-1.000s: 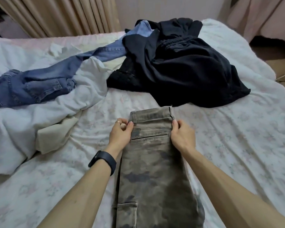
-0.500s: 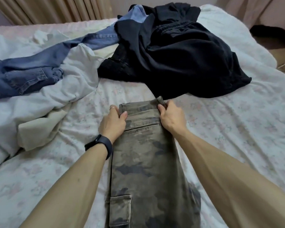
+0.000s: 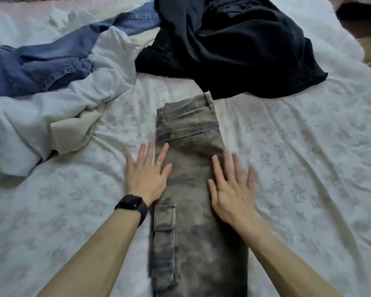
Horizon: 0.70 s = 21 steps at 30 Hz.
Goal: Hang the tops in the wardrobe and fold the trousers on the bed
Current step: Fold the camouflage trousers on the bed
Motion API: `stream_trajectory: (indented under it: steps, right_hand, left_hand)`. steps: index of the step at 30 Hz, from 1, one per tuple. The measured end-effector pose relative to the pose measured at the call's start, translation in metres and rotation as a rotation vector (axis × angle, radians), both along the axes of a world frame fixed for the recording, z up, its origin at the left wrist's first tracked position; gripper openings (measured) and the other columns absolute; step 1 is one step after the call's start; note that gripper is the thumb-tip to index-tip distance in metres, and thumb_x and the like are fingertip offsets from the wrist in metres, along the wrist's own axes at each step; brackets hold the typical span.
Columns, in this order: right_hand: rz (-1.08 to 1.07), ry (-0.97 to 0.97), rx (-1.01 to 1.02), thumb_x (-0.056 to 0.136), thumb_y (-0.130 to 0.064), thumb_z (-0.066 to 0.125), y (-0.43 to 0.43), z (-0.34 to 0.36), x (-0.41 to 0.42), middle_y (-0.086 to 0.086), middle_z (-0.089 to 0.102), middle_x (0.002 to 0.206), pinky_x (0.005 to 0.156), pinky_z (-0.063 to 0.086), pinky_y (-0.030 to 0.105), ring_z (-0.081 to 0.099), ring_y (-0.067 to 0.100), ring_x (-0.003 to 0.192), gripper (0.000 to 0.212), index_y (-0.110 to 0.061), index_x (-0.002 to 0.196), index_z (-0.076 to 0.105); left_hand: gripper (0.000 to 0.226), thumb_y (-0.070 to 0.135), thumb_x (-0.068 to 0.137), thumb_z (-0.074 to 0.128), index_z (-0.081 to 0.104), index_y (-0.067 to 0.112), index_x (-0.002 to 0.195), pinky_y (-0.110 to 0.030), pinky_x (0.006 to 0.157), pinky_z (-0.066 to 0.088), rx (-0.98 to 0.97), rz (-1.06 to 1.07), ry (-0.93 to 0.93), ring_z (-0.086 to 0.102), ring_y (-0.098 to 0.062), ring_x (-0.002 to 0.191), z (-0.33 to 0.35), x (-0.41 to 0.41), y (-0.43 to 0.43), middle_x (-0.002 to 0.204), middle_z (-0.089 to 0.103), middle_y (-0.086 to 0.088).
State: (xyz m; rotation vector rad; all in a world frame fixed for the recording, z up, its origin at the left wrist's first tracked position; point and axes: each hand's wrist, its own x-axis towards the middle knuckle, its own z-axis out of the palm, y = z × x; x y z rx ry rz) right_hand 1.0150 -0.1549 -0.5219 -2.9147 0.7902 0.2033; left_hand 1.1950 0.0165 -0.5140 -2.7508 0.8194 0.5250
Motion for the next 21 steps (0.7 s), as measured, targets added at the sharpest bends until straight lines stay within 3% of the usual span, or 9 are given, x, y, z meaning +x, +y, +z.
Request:
stream_trajectory:
  steps: [2,5,7,10,11,14,18,19,21]
  right_hand:
    - [-0.159,-0.067,0.059,0.102,-0.051,0.028,0.025,0.010,-0.017,0.010,-0.002,0.170,0.123,0.006,0.061,-0.006,0.025,0.157,0.072,-0.016,0.163,0.011]
    - [-0.016,-0.142,0.106,0.099,-0.052,0.034,0.091,0.013,-0.089,0.009,0.005,0.170,0.124,0.003,0.057,0.004,0.025,0.157,0.072,-0.020,0.162,0.019]
    - [0.048,-0.042,0.145,0.099,-0.051,0.037,0.129,0.015,-0.152,0.009,0.010,0.169,0.122,0.011,0.058,0.010,0.026,0.156,0.068,-0.023,0.160,0.028]
    - [-0.074,0.056,0.223,0.102,-0.050,0.026,0.162,0.027,-0.233,0.014,0.024,0.165,0.118,0.024,0.057,0.024,0.030,0.153,0.062,-0.021,0.156,0.037]
    - [-0.099,0.051,0.263,0.102,-0.048,0.027,0.168,0.031,-0.253,0.018,0.031,0.162,0.115,0.030,0.055,0.032,0.033,0.149,0.062,-0.018,0.155,0.039]
    - [-0.224,-0.005,0.513,0.095,-0.028,0.059,0.196,0.041,-0.320,0.013,0.049,0.145,0.102,0.050,0.045,0.050,0.030,0.128,0.062,-0.010,0.151,0.041]
    - [-0.567,0.054,0.901,0.089,-0.027,0.070,0.218,0.046,-0.374,-0.017,0.061,0.114,0.083,0.048,0.017,0.062,0.012,0.110,0.039,-0.029,0.124,0.055]
    - [-0.625,0.078,0.964,0.088,-0.029,0.072,0.217,0.043,-0.378,-0.023,0.062,0.108,0.077,0.045,0.009,0.064,0.009,0.106,0.034,-0.033,0.118,0.057]
    - [-0.698,0.165,1.071,0.088,-0.030,0.075,0.220,0.037,-0.391,-0.024,0.067,0.102,0.074,0.046,0.008,0.067,0.009,0.104,0.030,-0.032,0.114,0.061]
  left_hand:
    - [0.064,0.051,0.105,0.012,-0.014,0.028,0.159,-0.060,0.121,-0.001,-0.117,0.084,0.015,-0.009,-0.024,0.156,0.013,-0.022,-0.003,0.169,-0.011,-0.003]
    - [0.065,0.047,0.105,0.026,0.003,0.027,0.162,-0.054,0.122,0.000,-0.356,-0.042,0.003,-0.001,-0.021,0.156,0.026,-0.110,0.017,0.169,0.000,-0.003]
    - [0.064,0.045,0.103,0.032,0.015,0.027,0.162,-0.054,0.122,0.006,-0.369,-0.236,0.085,0.006,-0.020,0.156,0.028,-0.191,0.054,0.169,0.006,-0.001]
    - [0.063,0.040,0.099,0.035,0.029,0.023,0.159,-0.057,0.118,0.014,-0.234,-0.376,0.193,0.020,-0.021,0.154,0.027,-0.298,0.126,0.168,0.016,-0.001]
    - [0.063,0.040,0.098,0.036,0.032,0.022,0.158,-0.056,0.117,0.017,-0.228,-0.318,0.217,0.026,-0.022,0.152,0.028,-0.325,0.146,0.166,0.020,-0.002]
    - [0.065,0.037,0.095,0.052,0.037,0.020,0.156,-0.051,0.113,0.030,-0.297,0.117,0.337,0.037,-0.025,0.146,0.050,-0.399,0.191,0.162,0.033,-0.006]
    - [0.055,0.031,0.098,0.060,0.035,0.028,0.147,-0.041,0.099,0.050,-0.446,0.902,0.484,0.051,-0.024,0.124,0.062,-0.447,0.221,0.147,0.041,-0.002]
    - [0.054,0.033,0.099,0.060,0.036,0.027,0.146,-0.039,0.100,0.049,-0.465,1.032,0.567,0.052,-0.023,0.124,0.058,-0.445,0.225,0.148,0.044,-0.001]
    - [0.063,0.036,0.098,0.063,0.036,0.019,0.152,-0.038,0.105,0.046,-0.435,1.082,0.687,0.049,-0.024,0.134,0.056,-0.449,0.237,0.149,0.047,0.000]
